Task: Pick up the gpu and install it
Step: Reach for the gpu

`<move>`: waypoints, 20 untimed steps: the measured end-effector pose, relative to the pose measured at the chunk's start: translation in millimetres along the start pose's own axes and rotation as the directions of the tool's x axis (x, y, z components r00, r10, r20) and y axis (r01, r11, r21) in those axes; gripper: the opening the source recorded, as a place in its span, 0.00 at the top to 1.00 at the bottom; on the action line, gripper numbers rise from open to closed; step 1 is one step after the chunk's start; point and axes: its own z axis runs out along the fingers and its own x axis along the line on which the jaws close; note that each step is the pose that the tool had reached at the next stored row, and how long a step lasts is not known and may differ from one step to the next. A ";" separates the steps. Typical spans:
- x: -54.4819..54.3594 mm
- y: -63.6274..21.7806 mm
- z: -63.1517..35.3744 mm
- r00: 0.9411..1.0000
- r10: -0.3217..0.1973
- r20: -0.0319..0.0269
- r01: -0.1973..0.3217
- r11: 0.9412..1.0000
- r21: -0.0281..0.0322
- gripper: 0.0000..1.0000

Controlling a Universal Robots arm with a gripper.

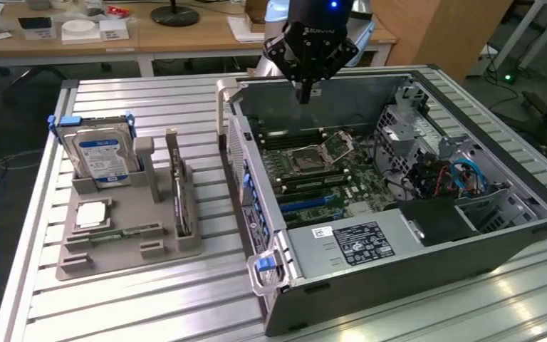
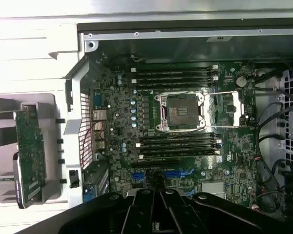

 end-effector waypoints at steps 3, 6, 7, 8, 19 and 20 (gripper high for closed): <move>6.2 -0.5 -0.2 1.000 0.000 0.000 0.000 1.000 0.000 0.89; 12.1 -0.9 -0.2 1.000 0.000 0.000 0.000 1.000 0.000 0.89; 13.9 -1.1 -0.2 1.000 0.000 0.000 0.000 1.000 0.000 0.89; 15.9 -1.2 -0.2 1.000 0.000 0.000 0.000 1.000 0.000 0.89; 36.4 -2.8 -0.3 1.000 0.000 0.000 0.000 1.000 0.000 0.89; 38.2 -2.9 -0.3 1.000 0.000 0.000 0.000 1.000 0.000 0.89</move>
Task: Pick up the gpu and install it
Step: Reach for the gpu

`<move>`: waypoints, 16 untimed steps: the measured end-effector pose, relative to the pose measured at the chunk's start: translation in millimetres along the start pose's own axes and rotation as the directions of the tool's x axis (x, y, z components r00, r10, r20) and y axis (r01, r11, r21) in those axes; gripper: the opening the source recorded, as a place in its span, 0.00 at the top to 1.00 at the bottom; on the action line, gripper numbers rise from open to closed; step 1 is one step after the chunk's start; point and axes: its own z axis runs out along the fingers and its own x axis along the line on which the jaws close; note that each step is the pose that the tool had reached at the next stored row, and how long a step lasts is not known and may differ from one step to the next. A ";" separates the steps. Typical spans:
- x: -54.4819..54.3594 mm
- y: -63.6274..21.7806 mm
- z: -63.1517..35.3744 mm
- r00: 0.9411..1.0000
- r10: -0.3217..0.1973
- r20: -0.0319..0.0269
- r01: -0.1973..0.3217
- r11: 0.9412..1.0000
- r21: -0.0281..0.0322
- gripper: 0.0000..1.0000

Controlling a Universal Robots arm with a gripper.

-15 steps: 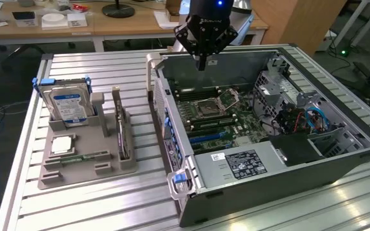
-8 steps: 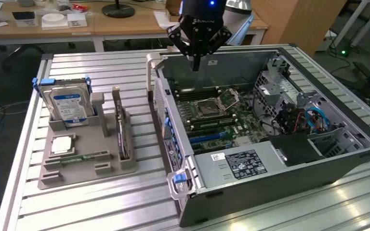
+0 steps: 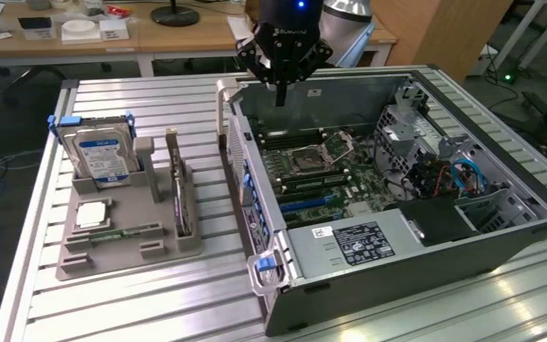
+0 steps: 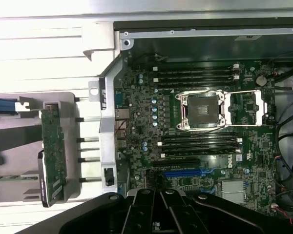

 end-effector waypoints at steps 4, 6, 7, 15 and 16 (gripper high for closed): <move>7.2 -0.5 -0.1 1.000 0.000 0.000 0.000 1.000 0.000 0.89; 10.7 -0.8 -0.1 1.000 0.000 0.000 0.000 1.000 0.000 0.89; 12.7 -1.0 -0.1 1.000 0.000 0.000 0.000 1.000 0.000 0.89; 28.2 -2.2 -0.1 1.000 0.000 0.000 0.000 1.000 0.000 0.89; 30.2 -2.3 -0.1 1.000 0.000 0.000 0.000 1.000 0.000 0.89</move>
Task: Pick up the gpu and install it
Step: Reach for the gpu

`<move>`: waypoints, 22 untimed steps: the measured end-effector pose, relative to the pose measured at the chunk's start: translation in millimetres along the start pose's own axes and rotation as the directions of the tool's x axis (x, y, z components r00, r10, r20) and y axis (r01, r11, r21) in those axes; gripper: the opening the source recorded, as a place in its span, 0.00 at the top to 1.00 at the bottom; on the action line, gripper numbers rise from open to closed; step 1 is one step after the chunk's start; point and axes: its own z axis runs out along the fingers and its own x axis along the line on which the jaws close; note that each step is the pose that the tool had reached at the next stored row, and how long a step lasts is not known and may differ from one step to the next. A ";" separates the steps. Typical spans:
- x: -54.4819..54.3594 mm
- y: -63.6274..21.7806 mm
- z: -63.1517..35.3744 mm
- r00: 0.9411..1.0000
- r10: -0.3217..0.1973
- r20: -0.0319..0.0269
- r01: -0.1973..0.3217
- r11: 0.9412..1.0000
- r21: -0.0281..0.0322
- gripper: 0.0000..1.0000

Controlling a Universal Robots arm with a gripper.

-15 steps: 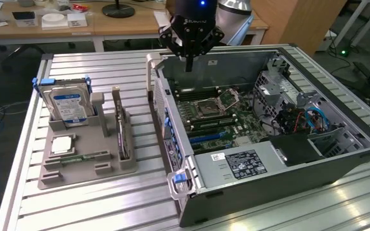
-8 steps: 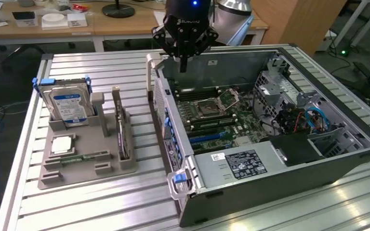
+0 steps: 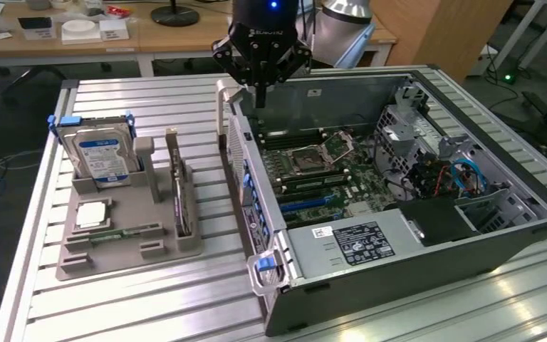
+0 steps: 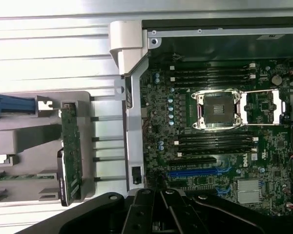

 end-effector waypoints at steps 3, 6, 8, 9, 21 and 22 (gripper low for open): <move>6.3 -0.5 0.0 1.000 0.000 0.000 0.000 1.000 0.000 0.89; 12.5 -0.9 -0.1 1.000 0.000 0.000 0.000 1.000 0.000 0.89; 16.8 -1.3 -0.1 1.000 0.000 0.000 0.000 1.000 0.000 0.89; 18.9 -1.4 0.0 1.000 0.000 0.000 0.000 1.000 0.000 0.89; 43.9 -3.3 -0.1 1.000 0.000 0.000 0.000 1.000 0.000 0.89; 46.1 -3.5 -0.1 1.000 0.000 0.000 0.000 1.000 0.000 0.89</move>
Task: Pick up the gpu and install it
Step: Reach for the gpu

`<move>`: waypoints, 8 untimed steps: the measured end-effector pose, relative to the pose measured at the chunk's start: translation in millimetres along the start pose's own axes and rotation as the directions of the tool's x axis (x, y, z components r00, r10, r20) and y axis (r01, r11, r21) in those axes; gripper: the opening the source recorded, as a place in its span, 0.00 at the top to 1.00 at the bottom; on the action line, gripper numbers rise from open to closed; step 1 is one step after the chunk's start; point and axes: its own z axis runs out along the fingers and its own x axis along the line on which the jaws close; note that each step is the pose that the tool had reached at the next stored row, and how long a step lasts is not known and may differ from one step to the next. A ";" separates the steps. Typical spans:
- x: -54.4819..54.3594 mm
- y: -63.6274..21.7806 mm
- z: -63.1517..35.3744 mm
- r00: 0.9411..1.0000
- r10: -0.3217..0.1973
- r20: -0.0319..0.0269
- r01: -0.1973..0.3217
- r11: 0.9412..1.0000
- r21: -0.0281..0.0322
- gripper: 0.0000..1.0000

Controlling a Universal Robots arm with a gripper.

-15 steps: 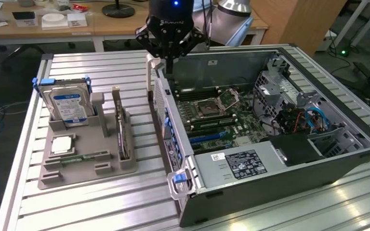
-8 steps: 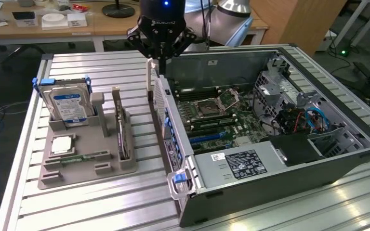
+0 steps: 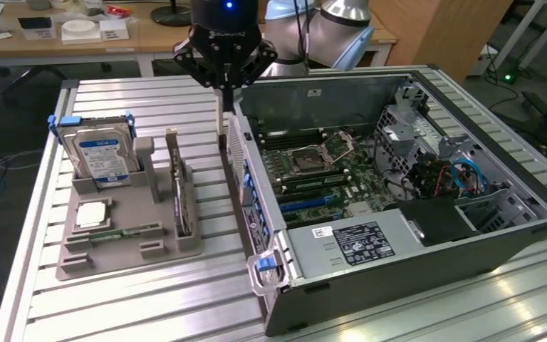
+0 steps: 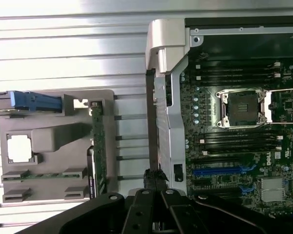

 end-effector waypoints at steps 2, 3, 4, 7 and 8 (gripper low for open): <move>4.1 -0.3 0.0 1.000 0.000 0.000 0.000 1.000 0.000 0.89; 6.2 -0.5 0.0 1.000 0.000 0.000 0.000 1.000 0.000 0.89; 8.2 -0.6 0.0 1.000 0.000 0.000 0.000 1.000 0.000 0.89; 14.7 -1.1 0.0 1.000 0.000 0.000 0.000 1.000 0.000 0.89; 16.8 -1.3 0.0 1.000 0.000 0.000 0.000 1.000 0.000 0.89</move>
